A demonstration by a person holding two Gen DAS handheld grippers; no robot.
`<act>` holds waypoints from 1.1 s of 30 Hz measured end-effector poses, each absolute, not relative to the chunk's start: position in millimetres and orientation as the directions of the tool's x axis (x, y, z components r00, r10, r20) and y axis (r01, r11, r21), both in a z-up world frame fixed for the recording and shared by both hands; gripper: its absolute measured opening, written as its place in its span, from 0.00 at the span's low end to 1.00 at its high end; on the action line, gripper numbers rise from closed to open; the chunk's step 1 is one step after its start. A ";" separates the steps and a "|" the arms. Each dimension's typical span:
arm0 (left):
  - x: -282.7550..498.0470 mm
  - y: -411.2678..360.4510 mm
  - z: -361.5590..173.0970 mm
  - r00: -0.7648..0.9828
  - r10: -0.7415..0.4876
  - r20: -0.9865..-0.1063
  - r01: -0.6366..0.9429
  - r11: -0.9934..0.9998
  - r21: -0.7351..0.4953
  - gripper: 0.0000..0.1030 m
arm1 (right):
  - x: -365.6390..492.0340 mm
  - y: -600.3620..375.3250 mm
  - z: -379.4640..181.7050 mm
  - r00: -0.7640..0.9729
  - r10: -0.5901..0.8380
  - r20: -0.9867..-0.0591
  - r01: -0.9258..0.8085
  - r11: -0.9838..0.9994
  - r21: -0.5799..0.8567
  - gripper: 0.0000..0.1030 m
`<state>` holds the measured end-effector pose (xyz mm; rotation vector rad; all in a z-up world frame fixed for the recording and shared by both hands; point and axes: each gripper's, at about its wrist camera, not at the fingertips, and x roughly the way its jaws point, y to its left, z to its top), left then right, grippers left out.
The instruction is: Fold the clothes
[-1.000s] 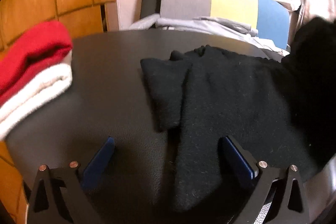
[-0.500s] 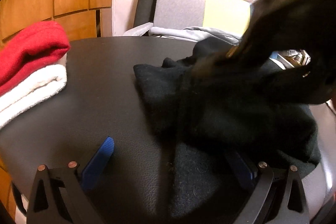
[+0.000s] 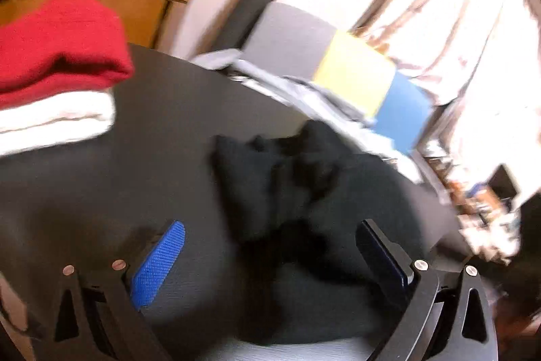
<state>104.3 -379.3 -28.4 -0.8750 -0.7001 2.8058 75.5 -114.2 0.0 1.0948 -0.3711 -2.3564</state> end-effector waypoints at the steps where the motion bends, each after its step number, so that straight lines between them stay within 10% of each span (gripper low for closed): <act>1: 102.3 -376.5 -23.7 -0.817 0.262 -0.514 0.008 -0.885 -0.465 0.99 | 79.1 -116.5 -4.7 -0.524 -0.577 -0.626 0.355 -0.816 0.456 0.25; 11: 42.1 -347.9 -24.4 -0.641 0.354 -0.681 0.035 -0.873 -0.486 0.97 | 83.5 -166.9 -24.4 -0.493 -0.590 -0.639 0.488 -0.796 0.359 0.25; 14: 30.6 -343.4 -18.3 -0.627 0.338 -0.702 0.068 -0.874 -0.482 0.67 | 84.6 -166.7 -20.7 -0.478 -0.638 -0.604 0.509 -0.762 0.401 0.25; 16: 26.6 -339.1 -17.8 -0.610 0.334 -0.718 0.061 -0.884 -0.463 0.24 | 86.6 -174.3 -20.2 -0.476 -0.622 -0.622 0.534 -0.766 0.358 0.25; 19: 20.6 -332.7 -17.1 -0.585 0.327 -0.742 0.049 -0.899 -0.434 0.10 | 83.2 -183.1 -31.0 -0.470 -0.563 -0.680 0.522 -0.799 0.300 0.25; 28: 56.2 -359.2 52.3 -0.690 0.449 -0.567 -0.057 -0.816 -0.576 0.04 | 74.0 -151.3 -38.2 -0.517 -0.486 -0.704 0.372 -0.869 0.327 0.23; 33: 81.6 -361.4 37.6 -0.673 0.397 -0.624 -0.037 -0.861 -0.507 0.00 | 74.2 -142.8 -39.0 -0.499 -0.519 -0.693 0.356 -0.853 0.383 0.25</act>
